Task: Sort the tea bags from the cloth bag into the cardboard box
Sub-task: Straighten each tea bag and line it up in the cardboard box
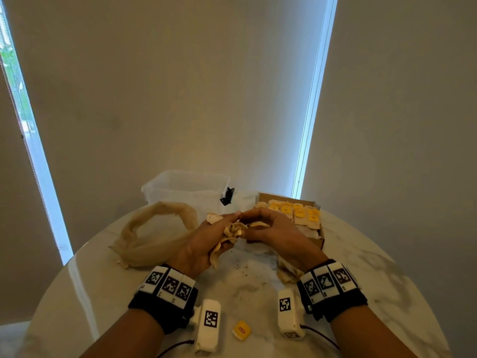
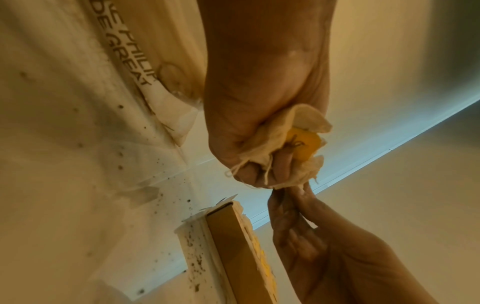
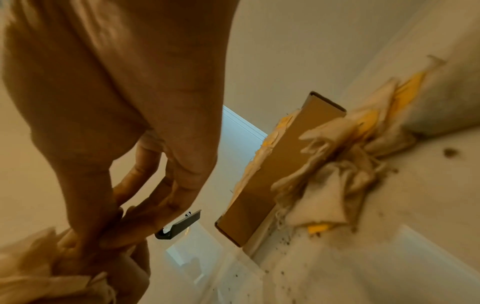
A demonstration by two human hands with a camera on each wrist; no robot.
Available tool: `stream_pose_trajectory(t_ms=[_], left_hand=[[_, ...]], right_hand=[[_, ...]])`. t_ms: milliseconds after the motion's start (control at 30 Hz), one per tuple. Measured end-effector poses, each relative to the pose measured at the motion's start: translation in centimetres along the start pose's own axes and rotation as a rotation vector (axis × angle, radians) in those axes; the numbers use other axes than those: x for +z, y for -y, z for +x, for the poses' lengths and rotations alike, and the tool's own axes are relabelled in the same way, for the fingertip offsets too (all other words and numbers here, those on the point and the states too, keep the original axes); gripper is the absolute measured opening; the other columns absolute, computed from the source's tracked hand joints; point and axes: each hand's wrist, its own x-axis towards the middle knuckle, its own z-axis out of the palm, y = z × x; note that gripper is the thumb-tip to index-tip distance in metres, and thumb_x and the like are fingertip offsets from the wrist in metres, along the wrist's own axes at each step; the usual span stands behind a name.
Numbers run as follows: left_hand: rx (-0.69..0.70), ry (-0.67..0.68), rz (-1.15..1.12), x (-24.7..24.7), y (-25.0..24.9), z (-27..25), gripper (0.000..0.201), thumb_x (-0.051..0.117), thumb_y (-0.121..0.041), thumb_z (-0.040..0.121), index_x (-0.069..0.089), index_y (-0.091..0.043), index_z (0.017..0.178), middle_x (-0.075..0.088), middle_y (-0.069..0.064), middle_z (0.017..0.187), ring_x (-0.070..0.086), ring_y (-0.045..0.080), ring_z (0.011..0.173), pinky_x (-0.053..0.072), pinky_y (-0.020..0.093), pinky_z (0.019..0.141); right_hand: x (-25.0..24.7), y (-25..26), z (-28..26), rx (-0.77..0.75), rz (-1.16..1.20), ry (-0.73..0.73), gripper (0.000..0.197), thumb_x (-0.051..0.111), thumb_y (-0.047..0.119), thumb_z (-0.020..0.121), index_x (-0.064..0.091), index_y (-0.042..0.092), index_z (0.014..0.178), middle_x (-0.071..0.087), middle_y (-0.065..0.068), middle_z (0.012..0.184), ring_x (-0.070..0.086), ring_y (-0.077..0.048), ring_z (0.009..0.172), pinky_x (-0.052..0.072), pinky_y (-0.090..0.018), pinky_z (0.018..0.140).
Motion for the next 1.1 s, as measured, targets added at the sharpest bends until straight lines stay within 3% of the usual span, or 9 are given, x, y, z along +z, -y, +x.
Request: stream_pose_trajectory(t_ms=[233,333,467,533,667,767,900,1000,1100], left_hand=[[0.023,0.033,0.037,-0.6,-0.3,0.3,0.026,0.068,-0.036,0.102,0.069,-0.012,0.091,0.055,0.004,0.067,0.05,0.005,0.046,0.042,0.017,0.043],[0.041,0.017,0.068,-1.2,-0.4,0.5,0.028,0.068,-0.038,0.101,0.071,-0.011,0.092,0.059,0.004,0.07,0.055,0.004,0.046,0.045,0.017,0.044],[0.014,-0.008,0.074,-1.4,-0.2,1.2,0.048,0.078,-0.051,0.089,0.077,-0.011,0.116,0.069,0.006,0.093,0.061,0.006,0.056,0.047,0.019,0.045],[-0.048,0.043,0.095,-1.2,-0.2,1.3,0.053,0.077,-0.056,0.088,0.077,-0.014,0.121,0.07,0.004,0.096,0.06,0.005,0.056,0.047,0.018,0.045],[-0.105,0.13,0.041,0.0,-0.2,1.5,0.072,0.075,-0.06,0.09,0.07,0.001,0.129,0.06,0.014,0.092,0.05,0.01,0.055,0.045,0.017,0.044],[-0.017,0.039,0.067,0.5,-0.4,1.9,0.058,0.079,-0.056,0.088,0.079,-0.004,0.113,0.063,0.013,0.089,0.054,0.012,0.059,0.047,0.02,0.051],[0.08,-0.048,0.106,0.9,-1.1,1.7,0.027,0.081,-0.041,0.089,0.082,-0.016,0.079,0.065,0.008,0.07,0.058,0.017,0.063,0.05,0.028,0.063],[0.108,-0.076,0.142,0.7,-1.3,1.2,0.025,0.079,-0.037,0.092,0.083,-0.013,0.092,0.066,0.009,0.07,0.059,0.014,0.059,0.049,0.024,0.056],[0.104,-0.07,0.209,1.0,-1.2,0.9,0.027,0.079,-0.037,0.091,0.081,-0.014,0.107,0.068,0.007,0.071,0.062,0.01,0.056,0.051,0.021,0.053]], right_hand=[[-0.5,-0.9,0.1,0.056,0.179,-0.102,0.029,0.08,0.008,0.091,0.076,0.01,0.119,0.081,-0.007,0.11,0.078,-0.024,0.105,0.061,-0.044,0.1],[-0.8,-0.8,0.0,0.027,0.183,-0.173,0.029,0.083,0.014,0.09,0.076,0.014,0.118,0.082,-0.003,0.109,0.078,-0.022,0.104,0.061,-0.044,0.098],[-1.9,-0.5,0.0,-0.011,0.171,-0.246,0.029,0.082,0.016,0.092,0.074,0.017,0.12,0.082,0.002,0.108,0.078,-0.02,0.103,0.061,-0.035,0.087],[-2.2,-0.4,-0.1,-0.042,0.182,-0.27,0.029,0.081,0.015,0.093,0.074,0.017,0.121,0.082,0.002,0.109,0.079,-0.02,0.101,0.061,-0.031,0.081],[-2.5,-0.3,-0.2,-0.102,0.15,-0.276,0.029,0.081,0.013,0.092,0.075,0.018,0.12,0.081,0.003,0.111,0.078,-0.017,0.1,0.063,-0.028,0.08],[-2.6,-0.5,-0.3,-0.122,0.085,-0.252,0.026,0.082,0.007,0.091,0.077,0.016,0.115,0.08,0.004,0.109,0.077,-0.015,0.103,0.063,-0.03,0.085],[-3.2,-0.8,-0.5,-0.075,0.068,-0.149,0.027,0.074,-0.004,0.092,0.077,0.014,0.113,0.081,0.001,0.111,0.077,-0.016,0.106,0.061,-0.037,0.097],[-3.7,-0.6,-0.7,-0.036,0.14,-0.085,0.027,0.07,-0.003,0.095,0.078,0.013,0.115,0.079,-0.002,0.115,0.076,-0.021,0.11,0.062,-0.038,0.095],[-3.8,-0.5,-0.6,-0.02,0.178,-0.151,0.023,0.076,0.013,0.096,0.078,0.02,0.118,0.08,0.001,0.114,0.077,-0.019,0.107,0.061,-0.044,0.099]])
